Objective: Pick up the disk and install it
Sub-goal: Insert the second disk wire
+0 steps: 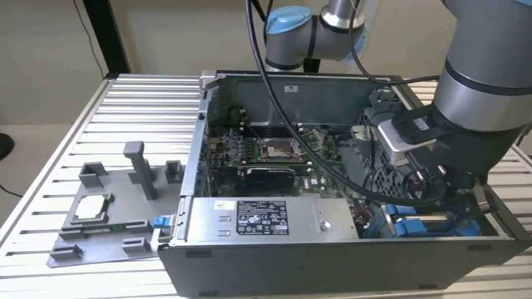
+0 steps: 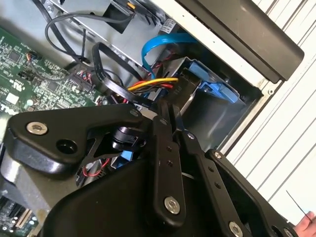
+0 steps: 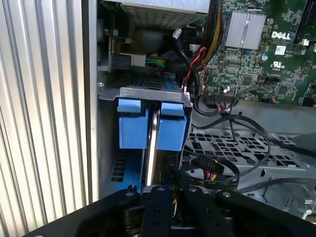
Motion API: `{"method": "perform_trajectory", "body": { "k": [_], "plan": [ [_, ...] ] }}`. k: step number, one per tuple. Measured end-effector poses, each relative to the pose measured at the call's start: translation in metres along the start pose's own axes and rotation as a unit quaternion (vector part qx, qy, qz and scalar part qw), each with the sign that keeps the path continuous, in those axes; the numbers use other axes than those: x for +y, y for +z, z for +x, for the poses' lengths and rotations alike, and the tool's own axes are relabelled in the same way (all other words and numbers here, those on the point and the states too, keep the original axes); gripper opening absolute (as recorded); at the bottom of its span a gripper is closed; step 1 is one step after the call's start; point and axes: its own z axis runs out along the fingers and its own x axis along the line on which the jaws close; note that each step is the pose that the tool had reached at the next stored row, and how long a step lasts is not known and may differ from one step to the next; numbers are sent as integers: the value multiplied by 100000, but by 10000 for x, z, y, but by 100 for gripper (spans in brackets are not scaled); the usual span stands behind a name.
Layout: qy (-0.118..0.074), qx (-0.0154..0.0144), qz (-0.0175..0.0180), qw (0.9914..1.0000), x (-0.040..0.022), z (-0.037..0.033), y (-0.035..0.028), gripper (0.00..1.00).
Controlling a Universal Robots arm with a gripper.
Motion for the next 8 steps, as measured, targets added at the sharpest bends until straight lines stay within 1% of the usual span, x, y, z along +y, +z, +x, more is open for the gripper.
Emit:
{"method": "perform_trajectory", "body": {
  "k": [3, 8],
  "plan": [
    [-26, 80, -15, 100000, 0, -3, 5, 0],
    [-28, 81, -13, 100000, 0, -3, 6, 0]
  ]
}}
